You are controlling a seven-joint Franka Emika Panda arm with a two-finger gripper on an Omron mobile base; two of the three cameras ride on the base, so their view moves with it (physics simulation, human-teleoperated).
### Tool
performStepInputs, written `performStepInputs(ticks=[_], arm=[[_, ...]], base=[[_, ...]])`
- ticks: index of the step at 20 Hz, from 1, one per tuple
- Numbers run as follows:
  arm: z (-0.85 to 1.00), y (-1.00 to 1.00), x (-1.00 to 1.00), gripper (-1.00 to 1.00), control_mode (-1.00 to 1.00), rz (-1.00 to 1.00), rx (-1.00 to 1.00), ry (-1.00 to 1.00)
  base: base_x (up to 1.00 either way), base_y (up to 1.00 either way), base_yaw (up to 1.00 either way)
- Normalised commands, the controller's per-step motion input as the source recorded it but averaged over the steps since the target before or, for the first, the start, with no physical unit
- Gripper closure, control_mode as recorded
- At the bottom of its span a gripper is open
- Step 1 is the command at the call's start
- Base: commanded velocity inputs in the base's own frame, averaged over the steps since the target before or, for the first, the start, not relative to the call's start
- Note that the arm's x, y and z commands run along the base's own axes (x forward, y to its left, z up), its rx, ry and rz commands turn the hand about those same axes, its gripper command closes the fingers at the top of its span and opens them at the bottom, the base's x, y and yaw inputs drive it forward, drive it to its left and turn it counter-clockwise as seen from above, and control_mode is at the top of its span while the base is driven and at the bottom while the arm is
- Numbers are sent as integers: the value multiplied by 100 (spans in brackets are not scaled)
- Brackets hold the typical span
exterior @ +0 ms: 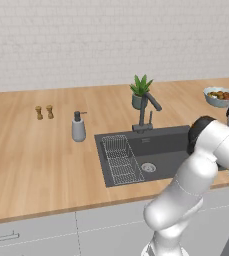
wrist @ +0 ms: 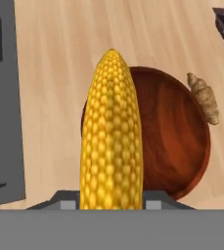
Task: Pick the corn from the sink and place it in the bowl. Then pick the bowl and place it in the microwave. Then close the microwave door and press the start button.
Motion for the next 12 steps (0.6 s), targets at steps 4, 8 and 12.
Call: performStepInputs(ticks=[4,8,12], arm=[[-18,-45,0,100,-100,0,10,0],[-7,-46,7,100,-100,0,7,0],[-13,-32,9,100,-100,0,3,0]], base=[[0,0,0],[0,0,0],[0,0,0]])
